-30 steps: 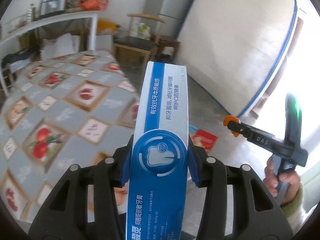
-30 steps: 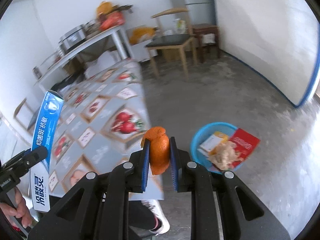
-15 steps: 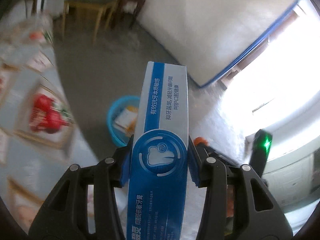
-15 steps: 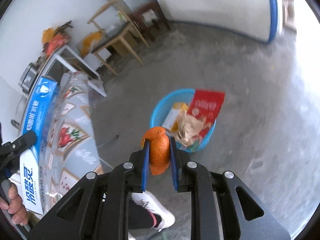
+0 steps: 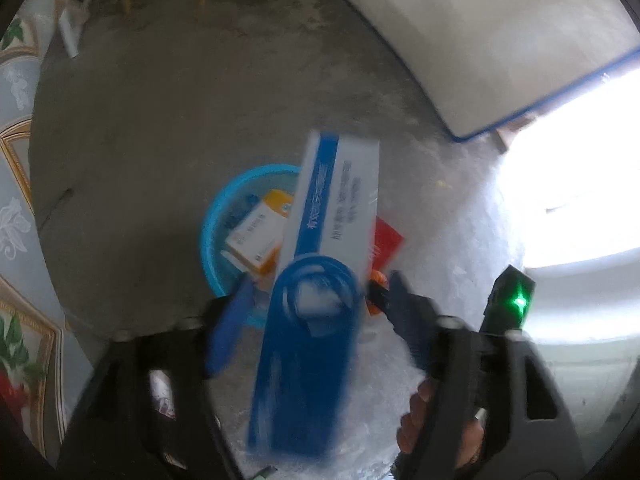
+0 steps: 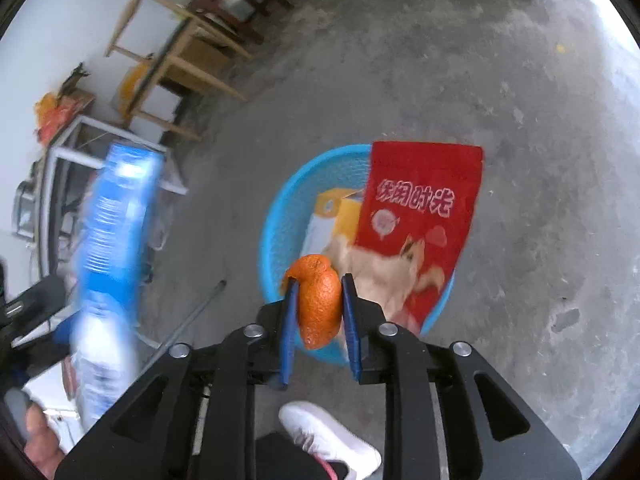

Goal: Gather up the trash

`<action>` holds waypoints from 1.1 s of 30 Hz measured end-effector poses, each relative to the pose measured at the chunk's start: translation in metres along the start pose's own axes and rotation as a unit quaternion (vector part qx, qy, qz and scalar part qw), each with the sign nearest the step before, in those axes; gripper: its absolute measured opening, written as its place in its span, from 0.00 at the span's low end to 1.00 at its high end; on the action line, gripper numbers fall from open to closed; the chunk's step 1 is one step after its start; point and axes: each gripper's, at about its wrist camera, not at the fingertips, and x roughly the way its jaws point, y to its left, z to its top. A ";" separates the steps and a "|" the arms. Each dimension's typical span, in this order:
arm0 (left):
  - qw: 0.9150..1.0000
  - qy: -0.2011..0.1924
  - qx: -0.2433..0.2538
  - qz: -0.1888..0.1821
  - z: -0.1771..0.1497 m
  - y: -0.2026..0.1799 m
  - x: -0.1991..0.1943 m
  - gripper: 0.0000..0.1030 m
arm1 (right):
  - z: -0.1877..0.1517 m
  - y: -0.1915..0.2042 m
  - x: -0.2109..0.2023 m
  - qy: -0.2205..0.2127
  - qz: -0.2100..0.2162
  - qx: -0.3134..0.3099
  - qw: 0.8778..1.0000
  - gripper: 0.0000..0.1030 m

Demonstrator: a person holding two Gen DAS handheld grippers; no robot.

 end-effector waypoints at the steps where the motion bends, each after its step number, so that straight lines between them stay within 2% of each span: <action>1: 1.000 -0.001 -0.003 -0.001 0.000 0.003 0.002 0.67 | 0.004 -0.005 0.013 0.012 -0.002 0.005 1.000 0.28; 3: 1.000 0.004 -0.009 -0.012 -0.005 0.008 0.002 0.67 | 0.008 -0.017 0.045 0.043 -0.003 0.026 0.999 0.28; 6: 1.000 -0.004 -0.004 -0.026 -0.017 0.015 -0.011 0.67 | 0.007 -0.020 0.062 0.050 -0.012 0.025 0.998 0.29; 10: 0.999 -0.026 0.016 -0.026 -0.028 0.013 -0.036 0.67 | 0.003 -0.012 0.064 0.042 -0.021 0.000 0.999 0.42; 13: 0.998 -0.052 0.032 -0.029 -0.038 0.009 -0.061 0.67 | 0.004 -0.007 0.050 0.026 -0.025 -0.005 0.999 0.44; 16: 0.995 -0.079 0.046 -0.031 -0.057 0.005 -0.092 0.67 | 0.000 0.001 0.023 0.001 -0.019 -0.016 1.000 0.45; 21: 0.986 -0.148 0.073 -0.029 -0.093 0.011 -0.153 0.74 | -0.018 0.028 -0.038 -0.045 -0.017 -0.069 0.996 0.46; 25: 0.978 -0.197 0.073 -0.017 -0.137 0.022 -0.197 0.81 | -0.053 0.060 -0.107 -0.088 -0.008 -0.125 0.988 0.57; 30: 0.963 -0.265 0.042 0.022 -0.199 0.039 -0.242 0.88 | -0.126 0.110 -0.187 -0.130 0.016 -0.211 0.969 0.76; 33: 0.949 -0.311 0.018 0.058 -0.234 0.043 -0.263 0.92 | -0.171 0.141 -0.218 -0.157 0.012 -0.272 0.949 0.83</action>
